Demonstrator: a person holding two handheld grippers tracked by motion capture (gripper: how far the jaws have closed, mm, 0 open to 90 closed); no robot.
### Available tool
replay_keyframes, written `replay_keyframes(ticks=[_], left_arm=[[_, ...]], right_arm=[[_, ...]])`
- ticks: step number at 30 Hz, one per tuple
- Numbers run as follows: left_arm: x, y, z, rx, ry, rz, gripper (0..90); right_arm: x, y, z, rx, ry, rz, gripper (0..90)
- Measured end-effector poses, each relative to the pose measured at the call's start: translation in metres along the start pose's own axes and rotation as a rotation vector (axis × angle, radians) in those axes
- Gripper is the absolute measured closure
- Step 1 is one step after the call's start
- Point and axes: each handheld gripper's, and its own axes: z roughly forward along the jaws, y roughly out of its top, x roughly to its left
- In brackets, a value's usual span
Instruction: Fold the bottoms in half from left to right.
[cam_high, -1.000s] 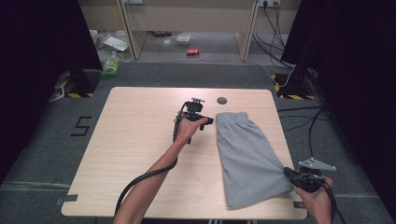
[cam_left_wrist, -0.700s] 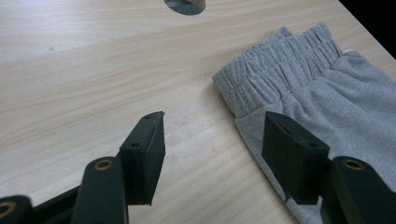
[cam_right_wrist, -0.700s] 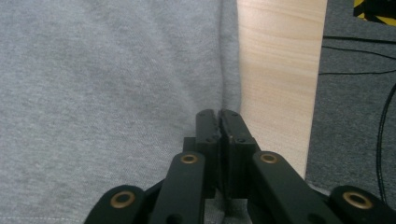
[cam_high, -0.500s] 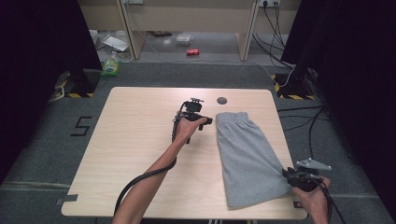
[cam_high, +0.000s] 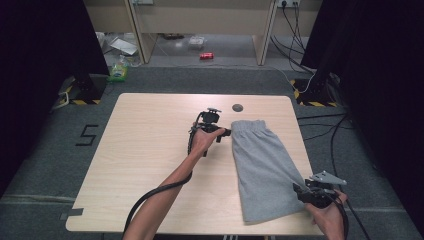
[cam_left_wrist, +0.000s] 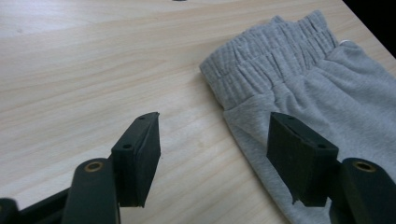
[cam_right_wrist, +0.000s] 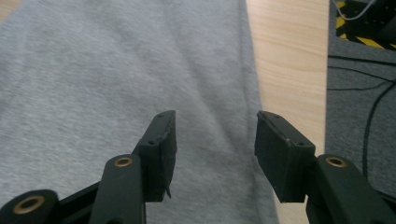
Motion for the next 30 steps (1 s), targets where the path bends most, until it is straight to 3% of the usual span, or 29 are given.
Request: replay_keyframes(ticks=[6, 13, 22, 26, 30], left_arm=[[-0.010, 0.000, 0.015, -0.005, -0.027, -0.030, 32.0], [-0.022, 0.005, 0.034, -0.010, -0.021, -0.046, 31.4], [-0.022, 0.005, 0.056, 0.010, -0.002, -0.035, 34.5], [-0.024, 0.005, 0.058, 0.008, 0.013, 0.005, 39.1], [-0.024, 0.004, 0.058, -0.001, 0.031, 0.044, 49.7]], right_arm=[[0.001, -0.010, -0.005, -0.001, -0.016, 0.004, 47.0], [0.020, -0.008, -0.016, -0.043, 0.029, -0.023, 45.2], [0.057, 0.001, -0.017, -0.051, 0.168, -0.081, 45.2], [0.077, 0.004, -0.014, -0.049, 0.240, -0.100, 45.6], [0.097, 0.003, -0.006, -0.034, 0.296, -0.123, 46.3]])
